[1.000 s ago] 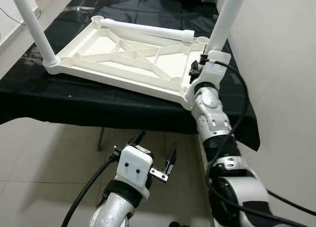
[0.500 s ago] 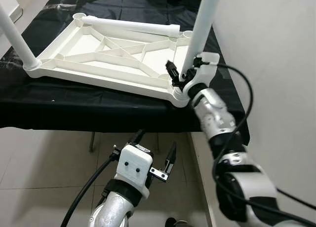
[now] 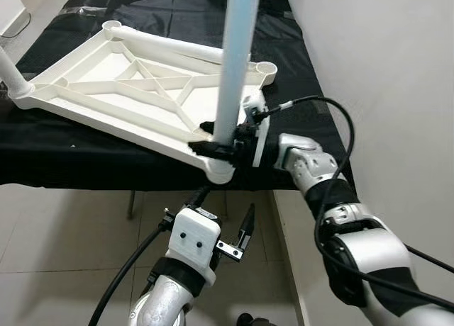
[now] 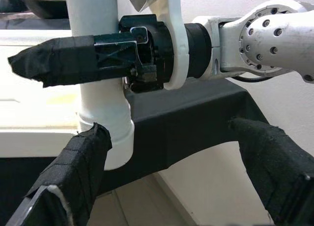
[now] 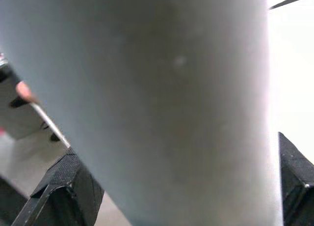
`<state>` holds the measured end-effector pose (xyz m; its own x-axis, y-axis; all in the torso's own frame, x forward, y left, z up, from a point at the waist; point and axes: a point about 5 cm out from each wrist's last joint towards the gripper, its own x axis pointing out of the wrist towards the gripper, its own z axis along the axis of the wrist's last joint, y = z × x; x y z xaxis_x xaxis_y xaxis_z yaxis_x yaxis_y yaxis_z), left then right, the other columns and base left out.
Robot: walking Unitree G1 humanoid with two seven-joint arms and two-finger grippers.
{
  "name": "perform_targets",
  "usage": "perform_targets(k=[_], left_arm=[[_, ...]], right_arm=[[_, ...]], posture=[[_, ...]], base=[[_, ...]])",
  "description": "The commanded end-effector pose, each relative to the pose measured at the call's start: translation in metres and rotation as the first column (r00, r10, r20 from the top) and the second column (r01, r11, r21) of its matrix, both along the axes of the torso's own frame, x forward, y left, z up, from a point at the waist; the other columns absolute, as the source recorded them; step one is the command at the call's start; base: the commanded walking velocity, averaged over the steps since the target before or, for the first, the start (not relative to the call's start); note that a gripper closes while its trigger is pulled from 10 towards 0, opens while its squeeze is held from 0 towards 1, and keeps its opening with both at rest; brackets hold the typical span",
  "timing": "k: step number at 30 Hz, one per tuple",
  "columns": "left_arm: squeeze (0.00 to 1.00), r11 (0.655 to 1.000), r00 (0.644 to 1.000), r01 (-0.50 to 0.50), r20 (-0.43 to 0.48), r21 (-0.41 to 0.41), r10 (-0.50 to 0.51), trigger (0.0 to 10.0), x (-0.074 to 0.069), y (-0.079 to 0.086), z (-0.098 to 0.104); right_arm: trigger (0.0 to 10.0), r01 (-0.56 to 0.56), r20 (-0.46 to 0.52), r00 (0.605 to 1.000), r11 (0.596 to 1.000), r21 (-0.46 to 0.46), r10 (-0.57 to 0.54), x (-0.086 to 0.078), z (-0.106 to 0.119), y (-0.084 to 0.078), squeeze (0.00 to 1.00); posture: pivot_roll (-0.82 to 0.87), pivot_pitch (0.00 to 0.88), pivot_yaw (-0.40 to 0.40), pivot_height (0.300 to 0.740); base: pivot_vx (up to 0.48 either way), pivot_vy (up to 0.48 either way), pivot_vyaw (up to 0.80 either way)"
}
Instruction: Building children table
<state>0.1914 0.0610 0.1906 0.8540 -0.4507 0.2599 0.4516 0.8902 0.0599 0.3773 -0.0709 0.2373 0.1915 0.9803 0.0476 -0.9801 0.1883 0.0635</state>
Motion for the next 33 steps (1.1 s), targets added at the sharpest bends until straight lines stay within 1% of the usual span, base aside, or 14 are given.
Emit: perform_targets(k=[1, 2, 7, 14, 15, 16, 17, 18, 19, 21, 22, 25, 31, 33], left_arm=[[0.00, 1.000, 1.000, 0.010, -0.020, 0.006, -0.010, 10.0, -0.002, -0.002, -0.003], [0.00, 1.000, 1.000, 0.009, -0.021, 0.007, -0.009, 10.0, -0.002, -0.002, -0.003], [0.00, 1.000, 1.000, 0.009, -0.023, 0.008, -0.008, 10.0, -0.003, -0.003, -0.004], [0.00, 1.000, 1.000, 0.006, -0.025, 0.009, -0.006, 10.0, -0.003, -0.003, -0.005], [0.00, 1.000, 1.000, 0.005, -0.025, 0.010, -0.005, 10.0, -0.003, -0.003, -0.005], [0.00, 1.000, 1.000, 0.005, -0.025, 0.010, -0.005, 10.0, -0.003, -0.003, -0.005], [0.00, 1.000, 1.000, 0.004, -0.026, 0.011, -0.004, 10.0, -0.003, -0.002, -0.005], [0.00, 1.000, 1.000, 0.004, -0.026, 0.011, -0.004, 10.0, -0.003, -0.002, -0.005], [0.00, 1.000, 1.000, 0.004, -0.027, 0.011, -0.004, 10.0, -0.002, -0.002, -0.006], [0.00, 1.000, 1.000, 0.004, -0.027, 0.011, -0.004, 10.0, -0.002, -0.002, -0.006], [0.00, 1.000, 1.000, 0.004, -0.027, 0.012, -0.004, 10.0, -0.002, -0.002, -0.006], [0.00, 1.000, 1.000, 0.007, -0.026, 0.012, -0.007, 10.0, -0.001, -0.002, -0.006], [0.00, 1.000, 1.000, 0.012, -0.025, 0.012, -0.012, 10.0, -0.001, -0.003, -0.005], [0.00, 1.000, 1.000, 0.012, -0.025, 0.013, -0.012, 10.0, -0.001, -0.003, -0.005]], right_arm=[[10.0, -0.043, -0.014, 0.999, 0.999, -0.016, 0.043, -0.002, -0.003, 0.004, 0.00], [0.0, -0.010, 0.015, 1.000, 1.000, -0.022, 0.011, -0.001, -0.002, 0.007, 0.00], [0.0, 0.181, 0.044, 0.983, 0.983, -0.023, -0.179, 0.009, -0.001, 0.010, 0.00], [0.0, 0.643, 0.035, 0.766, 0.766, -0.006, -0.642, 0.031, -0.005, -0.016, 0.00], [0.0, 0.788, 0.001, 0.615, 0.615, 0.007, -0.788, 0.037, -0.007, -0.031, 0.00], [0.0, 0.788, 0.001, 0.615, 0.615, 0.007, -0.788, 0.037, -0.007, -0.031, 0.00], [0.0, 0.899, -0.037, 0.438, 0.438, 0.007, -0.898, 0.041, -0.009, -0.048, 0.00], [0.0, 0.899, -0.037, 0.438, 0.438, 0.007, -0.898, 0.041, -0.009, -0.048, 0.00], [0.0, 0.966, -0.054, 0.258, 0.258, -0.005, -0.965, 0.041, -0.013, -0.063, 0.00], [0.0, 0.966, -0.054, 0.258, 0.258, -0.005, -0.965, 0.041, -0.013, -0.063, 0.00], [0.0, 0.994, -0.099, 0.107, 0.109, -0.018, -0.989, 0.039, -0.018, -0.071, 0.00], [0.0, 0.996, -0.172, -0.083, -0.076, -0.048, -0.982, 0.029, -0.029, -0.066, 0.00], [0.0, 0.997, -0.229, -0.068, -0.061, -0.039, -0.971, 0.025, -0.027, -0.033, 0.00], [10.0, 1.000, -0.228, -0.012, -0.013, 0.002, -0.974, 0.027, -0.023, -0.024, 0.00]], posture=[[0.11, 0.229, -0.087, 0.740], [0.11, 0.230, -0.087, 0.740], [0.11, 0.224, -0.088, 0.740], [0.10, 0.219, -0.086, 0.740], [0.10, 0.220, -0.080, 0.740], [0.10, 0.220, -0.080, 0.740], [0.10, 0.220, -0.080, 0.740], [0.10, 0.220, -0.080, 0.740], [0.10, 0.221, -0.082, 0.740], [0.10, 0.221, -0.082, 0.740], [0.10, 0.220, -0.080, 0.740], [0.10, 0.223, -0.078, 0.740], [0.10, 0.226, -0.079, 0.740], [0.10, 0.227, -0.080, 0.740]], base=[[0.000, 0.000, 0.00], [0.000, 0.000, 0.00], [0.000, 0.000, 0.00], [0.000, 0.000, 0.00], [0.000, 0.000, 0.00], [0.000, 0.000, 0.00], [0.000, 0.000, 0.00], [0.000, 0.000, 0.00], [0.000, 0.000, 0.00], [0.000, 0.000, 0.00], [0.000, 0.000, 0.00], [0.000, 0.000, 0.00], [0.000, 0.000, 0.00], [0.000, 0.000, 0.00]])
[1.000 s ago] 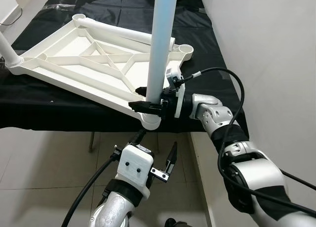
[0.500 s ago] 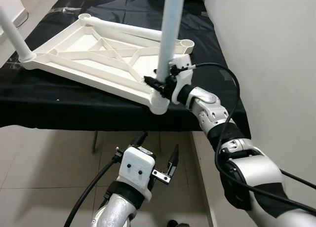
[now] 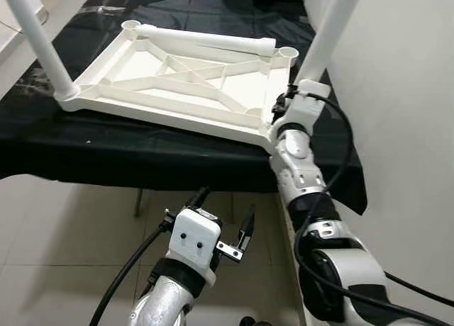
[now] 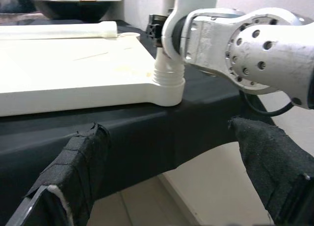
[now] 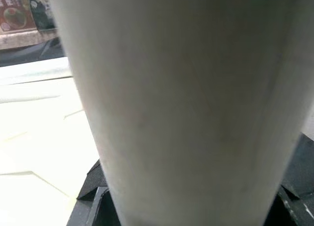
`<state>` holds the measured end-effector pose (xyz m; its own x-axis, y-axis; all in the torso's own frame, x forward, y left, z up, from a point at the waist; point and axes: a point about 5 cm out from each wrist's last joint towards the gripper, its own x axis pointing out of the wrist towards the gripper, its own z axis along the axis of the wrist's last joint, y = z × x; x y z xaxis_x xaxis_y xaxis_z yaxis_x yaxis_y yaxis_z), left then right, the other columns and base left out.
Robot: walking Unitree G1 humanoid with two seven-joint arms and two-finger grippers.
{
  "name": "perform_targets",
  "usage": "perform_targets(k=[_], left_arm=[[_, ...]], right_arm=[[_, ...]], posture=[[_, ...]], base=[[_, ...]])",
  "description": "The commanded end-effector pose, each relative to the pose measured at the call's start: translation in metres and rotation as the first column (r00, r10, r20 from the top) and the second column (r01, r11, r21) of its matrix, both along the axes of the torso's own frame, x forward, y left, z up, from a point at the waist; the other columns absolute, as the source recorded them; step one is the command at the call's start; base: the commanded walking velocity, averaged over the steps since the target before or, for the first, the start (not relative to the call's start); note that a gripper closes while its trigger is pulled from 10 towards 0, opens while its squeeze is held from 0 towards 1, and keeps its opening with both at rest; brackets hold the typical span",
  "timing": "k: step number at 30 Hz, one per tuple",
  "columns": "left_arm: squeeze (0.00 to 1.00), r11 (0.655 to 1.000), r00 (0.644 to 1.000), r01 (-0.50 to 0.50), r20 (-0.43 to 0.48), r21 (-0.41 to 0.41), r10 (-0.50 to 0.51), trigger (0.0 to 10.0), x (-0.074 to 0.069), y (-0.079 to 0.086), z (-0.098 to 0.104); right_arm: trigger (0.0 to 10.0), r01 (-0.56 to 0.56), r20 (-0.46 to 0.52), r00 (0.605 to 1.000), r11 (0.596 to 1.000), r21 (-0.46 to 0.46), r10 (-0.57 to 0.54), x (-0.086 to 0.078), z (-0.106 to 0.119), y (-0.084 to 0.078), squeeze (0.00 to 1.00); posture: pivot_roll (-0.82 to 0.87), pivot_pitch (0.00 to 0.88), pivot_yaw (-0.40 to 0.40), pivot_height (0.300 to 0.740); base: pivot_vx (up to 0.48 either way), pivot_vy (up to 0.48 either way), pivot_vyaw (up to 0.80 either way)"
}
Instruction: Building children table
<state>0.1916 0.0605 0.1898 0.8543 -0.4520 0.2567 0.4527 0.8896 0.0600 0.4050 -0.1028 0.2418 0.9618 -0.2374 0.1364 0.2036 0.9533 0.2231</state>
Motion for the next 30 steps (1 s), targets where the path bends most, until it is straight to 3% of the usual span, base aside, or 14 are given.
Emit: perform_targets(k=[1, 2, 5, 6, 12, 15, 17, 20, 21, 22, 23, 25, 27, 30], left_arm=[[0.00, 1.000, 1.000, 0.011, -0.022, 0.011, -0.010, 10.0, -0.001, -0.003, -0.004], [0.00, 1.000, 1.000, 0.009, -0.022, 0.011, -0.009, 10.0, -0.001, -0.002, -0.004], [0.00, 1.000, 1.000, 0.008, -0.023, 0.011, -0.008, 10.0, -0.001, -0.002, -0.004], [0.00, 1.000, 1.000, 0.008, -0.023, 0.011, -0.008, 10.0, -0.001, -0.002, -0.004], [0.00, 1.000, 1.000, 0.010, -0.023, 0.010, -0.010, 10.0, -0.001, -0.002, -0.005], [0.00, 1.000, 1.000, 0.010, -0.022, 0.008, -0.010, 10.0, 0.001, -0.002, -0.005], [0.00, 1.000, 1.000, 0.010, -0.022, 0.008, -0.010, 10.0, 0.001, -0.002, -0.005], [0.00, 1.000, 1.000, 0.014, -0.021, 0.008, -0.014, 10.0, 0.000, -0.003, -0.005], [0.00, 1.000, 1.000, 0.014, -0.021, 0.008, -0.014, 10.0, 0.000, -0.003, -0.005], [0.00, 1.000, 1.000, 0.007, -0.013, 0.005, -0.007, 10.0, 0.001, -0.003, -0.003], [0.00, 1.000, 1.000, 0.007, -0.013, 0.005, -0.007, 10.0, 0.001, -0.003, -0.003], [0.00, 1.000, 1.000, -0.003, -0.009, -0.013, 0.003, 10.0, 0.001, -0.001, 0.000], [0.00, 1.000, 1.000, -0.003, -0.009, -0.013, 0.003, 10.0, 0.001, -0.001, 0.000], [0.00, 1.000, 1.000, 0.003, -0.019, -0.014, -0.004, 10.0, 0.001, -0.002, -0.001]], right_arm=[[10.0, -0.029, -0.113, 0.993, 0.995, 0.092, 0.040, -0.001, -0.027, 0.007, 0.00], [10.0, -0.055, -0.080, 0.995, 0.995, 0.080, 0.062, -0.001, -0.024, 0.009, 1.00], [10.0, -0.077, -0.025, 0.997, 0.996, 0.050, 0.078, -0.001, -0.016, 0.008, 1.00], [10.0, -0.101, 0.002, 0.995, 0.994, 0.032, 0.101, 0.000, -0.012, 0.004, 0.15], [10.0, -0.339, 0.092, 0.937, 0.941, 0.010, 0.337, 0.002, 0.001, 0.000, 0.00], [10.0, -0.701, 0.121, 0.701, 0.710, -0.062, 0.703, 0.000, 0.012, -0.002, 0.00], [10.0, -0.701, 0.121, 0.701, 0.710, -0.062, 0.703, 0.000, 0.012, -0.002, 0.00], [10.0, -0.919, -0.012, 0.359, 0.351, -0.179, 0.933, -0.014, 0.006, 0.005, 0.00], [10.0, -0.919, -0.012, 0.359, 0.351, -0.179, 0.933, -0.014, 0.006, 0.005, 0.00], [10.0, -0.954, -0.055, 0.249, 0.235, -0.188, 0.967, -0.019, 0.003, 0.008, 0.00], [10.0, -0.954, -0.055, 0.249, 0.235, -0.188, 0.967, -0.019, 0.003, 0.008, 0.00], [10.0, -0.980, -0.111, 0.062, 0.039, -0.194, 0.992, -0.026, 0.000, 0.017, 0.00], [10.0, -0.980, -0.111, 0.062, 0.039, -0.194, 0.992, -0.026, 0.000, 0.017, 0.00], [10.0, -0.981, -0.091, -0.042, -0.058, -0.184, 0.995, -0.028, 0.005, 0.025, 0.00]], posture=[[0.10, 0.227, -0.080, 0.740], [0.10, 0.227, -0.081, 0.740], [0.10, 0.227, -0.079, 0.740], [0.10, 0.228, -0.080, 0.740], [0.09, 0.226, -0.079, 0.740], [0.09, 0.226, -0.079, 0.740], [0.09, 0.226, -0.079, 0.740], [0.09, 0.224, -0.082, 0.740], [0.09, 0.224, -0.082, 0.740], [0.09, 0.225, -0.081, 0.740], [0.09, 0.225, -0.081, 0.740], [0.10, 0.227, -0.087, 0.740], [0.10, 0.227, -0.087, 0.740], [0.11, 0.231, -0.092, 0.740]], base=[[0.000, 0.000, 0.00], [0.000, 0.000, 0.00], [0.000, 0.000, 0.00], [0.000, 0.000, 0.00], [0.000, 0.000, 0.00], [0.000, 0.000, 0.00], [0.000, 0.000, 0.00], [0.000, 0.000, 0.00], [0.000, 0.000, 0.00], [0.000, 0.000, 0.00], [0.000, 0.000, 0.00], [0.000, 0.000, 0.00], [0.000, 0.000, 0.00], [0.000, 0.000, 0.00]])
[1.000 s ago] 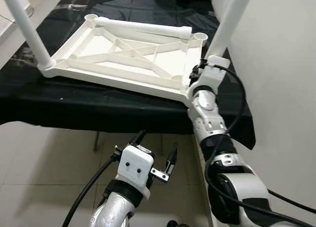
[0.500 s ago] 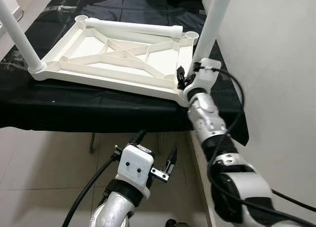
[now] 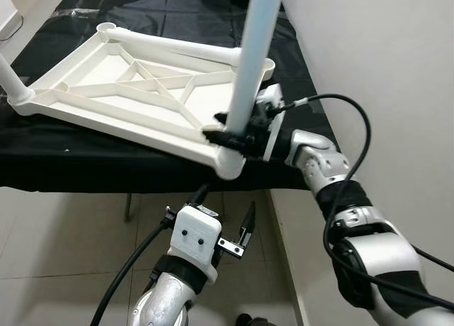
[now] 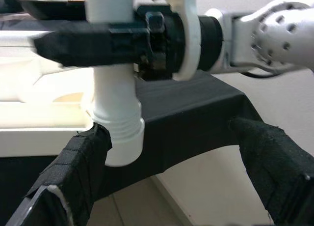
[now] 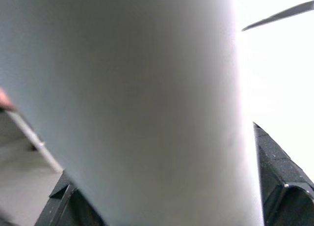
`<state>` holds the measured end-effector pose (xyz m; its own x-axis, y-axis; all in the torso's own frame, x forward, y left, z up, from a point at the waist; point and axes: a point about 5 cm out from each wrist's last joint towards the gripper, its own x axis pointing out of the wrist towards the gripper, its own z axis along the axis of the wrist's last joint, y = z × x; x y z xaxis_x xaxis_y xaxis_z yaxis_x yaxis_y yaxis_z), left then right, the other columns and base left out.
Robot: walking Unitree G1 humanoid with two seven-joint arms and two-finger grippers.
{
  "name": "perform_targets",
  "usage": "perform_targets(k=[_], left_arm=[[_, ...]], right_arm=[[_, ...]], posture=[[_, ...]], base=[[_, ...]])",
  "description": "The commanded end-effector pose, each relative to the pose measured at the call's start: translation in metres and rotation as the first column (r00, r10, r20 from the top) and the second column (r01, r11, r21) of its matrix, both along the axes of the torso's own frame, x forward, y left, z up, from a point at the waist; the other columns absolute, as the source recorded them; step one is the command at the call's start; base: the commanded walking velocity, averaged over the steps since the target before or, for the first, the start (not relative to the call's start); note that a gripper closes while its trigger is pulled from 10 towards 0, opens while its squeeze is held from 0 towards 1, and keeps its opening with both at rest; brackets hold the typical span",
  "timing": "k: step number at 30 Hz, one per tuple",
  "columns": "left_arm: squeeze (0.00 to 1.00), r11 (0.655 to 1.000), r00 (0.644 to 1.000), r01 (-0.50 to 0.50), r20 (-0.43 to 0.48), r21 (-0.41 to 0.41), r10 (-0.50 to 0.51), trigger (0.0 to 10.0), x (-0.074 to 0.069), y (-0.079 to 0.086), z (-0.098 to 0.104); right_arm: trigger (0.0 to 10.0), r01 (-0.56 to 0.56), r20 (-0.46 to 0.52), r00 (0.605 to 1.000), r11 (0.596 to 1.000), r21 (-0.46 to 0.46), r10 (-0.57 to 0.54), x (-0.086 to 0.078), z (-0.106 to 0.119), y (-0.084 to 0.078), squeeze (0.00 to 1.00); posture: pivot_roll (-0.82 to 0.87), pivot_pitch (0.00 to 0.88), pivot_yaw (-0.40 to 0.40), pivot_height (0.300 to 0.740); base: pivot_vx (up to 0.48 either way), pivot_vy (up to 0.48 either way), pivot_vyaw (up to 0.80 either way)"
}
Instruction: Building children table
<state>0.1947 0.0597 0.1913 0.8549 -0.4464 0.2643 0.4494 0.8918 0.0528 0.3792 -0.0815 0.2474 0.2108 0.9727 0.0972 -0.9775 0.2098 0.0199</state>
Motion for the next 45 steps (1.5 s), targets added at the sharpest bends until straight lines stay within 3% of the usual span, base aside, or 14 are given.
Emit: perform_targets(k=[1, 5, 6, 16, 21, 23, 26, 28, 32, 36, 38, 42, 43, 45], left_arm=[[0.00, 1.000, 1.000, 0.011, -0.027, -0.003, -0.011, 10.0, -0.003, -0.002, -0.003], [0.00, 1.000, 0.999, 0.015, -0.031, -0.003, -0.015, 10.0, -0.004, -0.002, -0.004], [0.00, 1.000, 0.999, 0.018, -0.032, -0.001, -0.018, 10.0, -0.004, -0.003, -0.004], [0.00, 1.000, 0.999, 0.015, -0.035, 0.005, -0.015, 10.0, -0.005, -0.002, -0.005], [0.00, 1.000, 0.999, 0.017, -0.038, 0.008, -0.017, 10.0, -0.004, -0.002, -0.007], [0.00, 1.000, 0.999, 0.017, -0.038, 0.008, -0.017, 10.0, -0.004, -0.002, -0.007], [0.00, 1.000, 0.999, 0.017, -0.038, 0.011, -0.017, 10.0, -0.004, -0.002, -0.007], [0.00, 1.000, 0.999, 0.017, -0.038, 0.011, -0.017, 10.0, -0.004, -0.002, -0.007], [0.00, 1.000, 0.999, 0.019, -0.038, 0.014, -0.018, 10.0, -0.004, -0.002, -0.008], [0.00, 1.000, 0.999, 0.020, -0.038, 0.014, -0.019, 10.0, -0.004, -0.002, -0.008], [0.00, 1.000, 0.999, 0.020, -0.037, 0.015, -0.019, 10.0, -0.005, -0.003, -0.008], [0.00, 1.000, 0.999, 0.019, -0.037, 0.015, -0.019, 10.0, -0.005, -0.003, -0.008], [0.00, 1.000, 0.999, 0.019, -0.037, 0.015, -0.018, 10.0, -0.005, -0.002, -0.008], [0.00, 1.000, 0.999, 0.018, -0.038, 0.015, -0.018, 10.0, -0.005, -0.002, -0.008]], right_arm=[[10.0, -0.081, -0.008, 0.997, 0.997, 0.007, 0.081, -0.003, 0.002, 0.006, 0.00], [10.0, -0.095, -0.008, 0.995, 0.995, 0.017, 0.095, -0.002, 0.005, 0.008, 0.00], [0.0, -0.103, -0.003, 0.995, 0.994, 0.028, 0.103, -0.002, 0.008, 0.010, 0.00], [0.0, 0.362, 0.041, 0.930, 0.930, 0.057, -0.365, 0.020, 0.007, 0.001, 0.00], [0.0, 0.878, -0.065, 0.479, 0.478, 0.041, -0.875, 0.039, -0.004, -0.040, 0.00], [0.0, 0.878, -0.065, 0.479, 0.478, 0.041, -0.875, 0.039, -0.004, -0.040, 0.00], [0.0, 0.980, -0.125, 0.199, 0.200, 0.002, -0.972, 0.038, -0.014, -0.059, 0.00], [0.0, 0.980, -0.125, 0.199, 0.200, 0.002, -0.972, 0.038, -0.014, -0.059, 0.00], [0.0, 0.998, -0.203, -0.058, -0.059, -0.001, -0.977, 0.026, -0.023, -0.056, 0.00], [0.0, 0.998, -0.277, -0.064, -0.064, -0.008, -0.959, 0.024, -0.026, -0.029, 0.00], [7.3, 0.998, -0.268, -0.054, -0.057, 0.005, -0.962, 0.024, -0.024, -0.020, 0.00], [10.0, 0.999, -0.264, -0.028, -0.035, 0.021, -0.964, 0.024, -0.022, -0.017, 0.00], [10.0, 0.999, -0.261, -0.013, -0.022, 0.031, -0.965, 0.024, -0.021, -0.016, 1.00], [10.0, 0.998, -0.242, 0.017, 0.000, 0.068, -0.970, 0.024, -0.016, -0.020, 1.00]], posture=[[0.11, 0.235, -0.093, 0.740], [0.11, 0.236, -0.094, 0.740], [0.11, 0.236, -0.095, 0.740], [0.10, 0.229, -0.090, 0.740], [0.10, 0.221, -0.079, 0.740], [0.10, 0.221, -0.079, 0.740], [0.10, 0.217, -0.077, 0.740], [0.10, 0.217, -0.077, 0.740], [0.10, 0.215, -0.081, 0.740], [0.11, 0.209, -0.083, 0.740], [0.11, 0.207, -0.082, 0.740], [0.11, 0.205, -0.083, 0.740], [0.11, 0.205, -0.083, 0.740], [0.10, 0.205, -0.083, 0.740]], base=[[0.000, 0.000, 0.00], [0.000, 0.000, 0.00], [0.000, 0.000, 0.00], [0.000, 0.000, 0.00], [0.000, 0.000, 0.00], [0.000, 0.000, 0.00], [0.000, 0.000, 0.00], [0.000, 0.000, 0.00], [0.000, 0.000, 0.00], [0.000, 0.000, 0.00], [0.000, 0.000, 0.00], [0.000, 0.000, 0.00], [0.000, 0.000, 0.00], [0.000, 0.000, 0.00]])
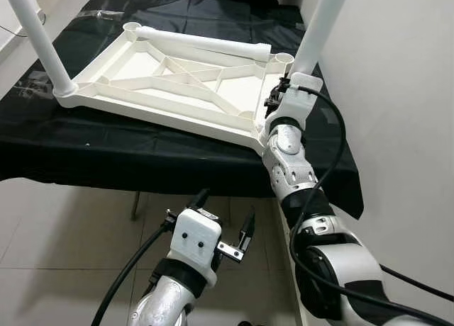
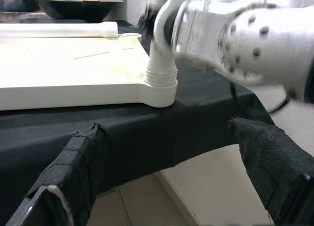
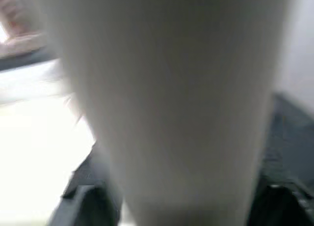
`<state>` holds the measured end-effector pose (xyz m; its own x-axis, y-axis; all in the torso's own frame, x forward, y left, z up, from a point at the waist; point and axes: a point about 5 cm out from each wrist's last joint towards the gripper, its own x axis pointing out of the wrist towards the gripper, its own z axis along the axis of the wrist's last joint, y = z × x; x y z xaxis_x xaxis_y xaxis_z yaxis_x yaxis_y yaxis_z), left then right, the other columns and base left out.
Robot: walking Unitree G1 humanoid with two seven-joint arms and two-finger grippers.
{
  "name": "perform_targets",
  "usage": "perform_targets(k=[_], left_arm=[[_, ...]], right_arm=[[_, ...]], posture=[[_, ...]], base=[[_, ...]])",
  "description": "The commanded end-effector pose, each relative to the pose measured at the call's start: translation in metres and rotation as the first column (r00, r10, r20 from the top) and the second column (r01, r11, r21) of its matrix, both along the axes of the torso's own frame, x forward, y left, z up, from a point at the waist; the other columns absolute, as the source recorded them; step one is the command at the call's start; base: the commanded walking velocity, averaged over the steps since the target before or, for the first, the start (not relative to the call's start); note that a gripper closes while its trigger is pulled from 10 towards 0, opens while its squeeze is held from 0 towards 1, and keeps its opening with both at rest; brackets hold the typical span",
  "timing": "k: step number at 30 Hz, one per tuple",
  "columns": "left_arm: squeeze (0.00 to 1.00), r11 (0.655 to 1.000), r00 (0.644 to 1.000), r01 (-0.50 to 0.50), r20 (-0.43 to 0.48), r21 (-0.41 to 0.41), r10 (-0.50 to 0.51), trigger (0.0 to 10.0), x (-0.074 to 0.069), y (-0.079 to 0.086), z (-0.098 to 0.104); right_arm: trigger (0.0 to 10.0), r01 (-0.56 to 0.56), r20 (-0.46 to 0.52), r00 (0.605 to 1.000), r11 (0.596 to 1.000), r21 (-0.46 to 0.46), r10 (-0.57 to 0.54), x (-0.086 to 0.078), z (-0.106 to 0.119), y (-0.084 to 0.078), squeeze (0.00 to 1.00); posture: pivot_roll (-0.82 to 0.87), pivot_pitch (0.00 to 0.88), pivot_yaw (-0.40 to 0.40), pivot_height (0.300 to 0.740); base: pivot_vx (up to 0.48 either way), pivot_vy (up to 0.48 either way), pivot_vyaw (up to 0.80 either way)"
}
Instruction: Building children table
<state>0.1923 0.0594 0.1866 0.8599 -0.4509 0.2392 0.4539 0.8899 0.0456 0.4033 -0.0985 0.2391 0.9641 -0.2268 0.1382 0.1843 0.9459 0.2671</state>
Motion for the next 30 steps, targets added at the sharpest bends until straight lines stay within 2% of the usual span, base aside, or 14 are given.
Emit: perform_targets(k=[1, 2, 7, 9, 10, 12, 13, 16, 17, 19, 24, 25, 28, 30], left_arm=[[0.00, 1.000, 1.000, 0.014, -0.012, 0.009, -0.014, 10.0, -0.002, -0.002, -0.004], [0.00, 1.000, 1.000, 0.014, -0.014, 0.008, -0.014, 10.0, -0.002, -0.002, -0.004], [0.00, 1.000, 1.000, 0.016, -0.015, 0.004, -0.016, 10.0, -0.001, -0.003, -0.004], [0.00, 1.000, 1.000, 0.020, -0.015, 0.000, -0.020, 10.0, -0.001, -0.004, -0.003], [0.00, 1.000, 1.000, 0.020, -0.015, 0.000, -0.020, 10.0, -0.001, -0.004, -0.003], [0.00, 1.000, 1.000, 0.024, -0.011, -0.004, -0.024, 10.0, 0.000, -0.004, -0.002], [0.00, 1.000, 1.000, 0.024, -0.011, -0.004, -0.024, 10.0, 0.000, -0.004, -0.002], [0.00, 1.000, 1.000, 0.027, -0.006, -0.004, -0.027, 10.0, 0.000, -0.005, -0.001], [0.00, 1.000, 1.000, 0.027, -0.006, -0.004, -0.027, 10.0, 0.000, -0.005, -0.001], [0.00, 1.000, 1.000, 0.026, -0.005, -0.004, -0.026, 10.0, 0.000, -0.005, 0.000], [0.00, 1.000, 1.000, 0.023, -0.003, -0.001, -0.023, 10.0, -0.001, -0.004, 0.000], [0.00, 1.000, 1.000, 0.022, -0.004, 0.001, -0.022, 10.0, -0.001, -0.004, 0.000], [0.00, 1.000, 1.000, 0.021, -0.004, 0.001, -0.021, 10.0, -0.001, -0.004, 0.000], [0.00, 1.000, 1.000, 0.021, -0.005, 0.002, -0.021, 10.0, -0.002, -0.004, 0.000]], right_arm=[[10.0, -0.026, 0.017, 1.000, 0.999, -0.022, 0.026, 0.000, -0.001, -0.010, 1.00], [10.0, -0.137, 0.070, 0.988, 0.990, -0.032, 0.139, 0.003, 0.007, -0.012, 0.00], [10.0, -0.482, 0.150, 0.856, 0.869, -0.114, 0.495, 0.004, 0.023, -0.011, 0.00], [10.0, -0.687, 0.125, 0.703, 0.714, -0.139, 0.700, 0.002, 0.025, -0.010, 0.00], [10.0, -0.687, 0.125, 0.703, 0.714, -0.139, 0.700, 0.002, 0.025, -0.010, 0.00], [10.0, -0.825, 0.099, 0.534, 0.543, -0.157, 0.840, -0.002, 0.027, -0.009, 0.00], [10.0, -0.825, 0.099, 0.534, 0.543, -0.157, 0.840, -0.002, 0.027, -0.009, 0.00], [10.0, -0.959, 0.060, 0.195, 0.204, -0.199, 0.979, -0.017, 0.026, 0.002, 0.00], [10.0, -0.959, 0.060, 0.195, 0.204, -0.199, 0.979, -0.017, 0.026, 0.002, 0.00], [10.0, -0.975, 0.027, 0.033, 0.038, -0.221, 0.999, -0.024, 0.022, 0.012, 0.00], [10.0, -0.975, 0.068, -0.072, -0.056, -0.214, 0.995, -0.026, 0.025, 0.022, 0.00], [0.0, -0.974, 0.084, -0.080, -0.060, -0.217, 0.993, -0.026, 0.027, 0.026, 0.00], [0.0, -0.974, 0.092, -0.071, -0.049, -0.223, 0.993, -0.026, 0.028, 0.029, 0.00], [0.0, -0.969, 0.086, -0.011, 0.011, -0.246, 0.996, -0.023, 0.028, 0.032, 0.00]], posture=[[0.10, 0.206, -0.085, 0.740], [0.10, 0.208, -0.083, 0.740], [0.09, 0.208, -0.084, 0.740], [0.09, 0.207, -0.084, 0.740], [0.09, 0.207, -0.084, 0.740], [0.09, 0.208, -0.088, 0.740], [0.09, 0.208, -0.088, 0.740], [0.11, 0.209, -0.093, 0.740], [0.11, 0.209, -0.093, 0.740], [0.11, 0.210, -0.094, 0.740], [0.12, 0.214, -0.098, 0.740], [0.12, 0.214, -0.098, 0.740], [0.12, 0.216, -0.099, 0.740], [0.13, 0.219, -0.098, 0.740]], base=[[0.000, 0.000, 0.00], [0.000, 0.000, 0.00], [0.000, 0.000, 0.00], [0.000, 0.000, 0.00], [0.000, 0.000, 0.00], [0.000, 0.000, 0.00], [0.000, 0.000, 0.00], [0.000, 0.000, 0.00], [0.000, 0.000, 0.00], [0.000, 0.000, 0.00], [0.000, 0.000, 0.00], [0.000, 0.000, 0.00], [0.000, 0.000, 0.00], [0.000, 0.000, 0.00]])
